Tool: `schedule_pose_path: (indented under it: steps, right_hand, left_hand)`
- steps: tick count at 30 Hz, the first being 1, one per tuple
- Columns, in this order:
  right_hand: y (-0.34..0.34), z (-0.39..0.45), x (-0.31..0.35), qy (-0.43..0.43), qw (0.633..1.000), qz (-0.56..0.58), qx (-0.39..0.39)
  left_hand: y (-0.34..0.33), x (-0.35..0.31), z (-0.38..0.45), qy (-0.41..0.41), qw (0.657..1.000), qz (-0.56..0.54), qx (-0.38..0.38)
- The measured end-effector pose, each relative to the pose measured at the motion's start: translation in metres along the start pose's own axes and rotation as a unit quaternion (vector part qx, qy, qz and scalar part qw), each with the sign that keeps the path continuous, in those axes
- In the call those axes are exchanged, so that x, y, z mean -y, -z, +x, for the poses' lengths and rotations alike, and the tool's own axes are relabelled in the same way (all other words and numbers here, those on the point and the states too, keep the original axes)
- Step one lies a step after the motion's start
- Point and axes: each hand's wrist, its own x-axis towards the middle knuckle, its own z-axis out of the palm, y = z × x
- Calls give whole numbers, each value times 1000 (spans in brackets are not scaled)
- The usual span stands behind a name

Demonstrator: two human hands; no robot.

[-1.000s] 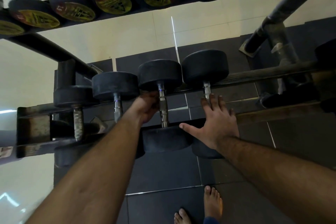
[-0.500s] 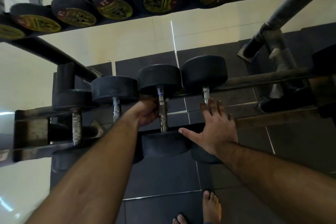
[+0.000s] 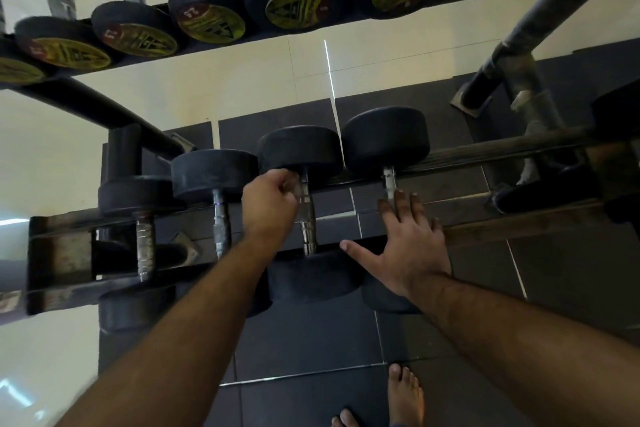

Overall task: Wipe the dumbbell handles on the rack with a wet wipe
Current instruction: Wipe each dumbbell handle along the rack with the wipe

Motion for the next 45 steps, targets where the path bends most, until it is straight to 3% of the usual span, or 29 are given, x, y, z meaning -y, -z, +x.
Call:
schedule_pose_path:
  steps: [1,3,5,8,10,11,13,15,16,19,21,25,32,35,42,45]
  right_hand:
    - [0,0,0,0,1000,4,-2]
    - [0,0,0,-2,1000,10,-7]
    - [1,0,1,-4,1000,8,-9]
    - [2,-1,2,-3,1000,1,-9]
    - [2,-1,2,-1,1000,-2,-7]
    - [2,-1,2,0,1000,-4,-5]
    - [3,-2,2,-2,1000,-7,-3]
    - [3,-4,2,-7,1000,-4,-8]
    - [3,-4,3,-7,1000,-4,-9]
    - [4,-3,4,-7,1000,-7,-12]
    - [2,-4,4,-12,1000,1,-20]
    - [-1,-3,2,-8,999,7,-34]
    - [-1,-4,1,-7,999,27,-29]
    - [1,-5,-3,8,997,62,-36]
    - [1,2,-41,109,959,257,-41]
    - [14,25,-88,145,978,150,-13]
  left_hand:
    - [-2,-5,-4,-95,994,51,-21]
    - [-7,-4,-6,-264,953,151,12]
    - [-9,2,-1,-340,910,213,104]
    - [9,0,10,-324,851,238,338]
    - [26,-2,14,-272,845,173,426]
    - [32,-3,16,-257,867,122,408]
    - [37,1,15,-268,930,59,246]
    - [29,-1,7,-302,942,90,117]
    - [22,-4,2,-319,927,132,147]
    - [13,-7,-8,-281,857,194,386]
    - [23,-5,-3,-199,874,123,427]
    - [41,-6,-6,-51,953,-124,273]
    - [11,-47,-28,16,987,-128,94]
    - [-8,-70,-30,72,988,-136,-13]
    - [-57,-121,-53,180,955,-200,-126]
    - [-80,-136,-65,195,947,-203,-155]
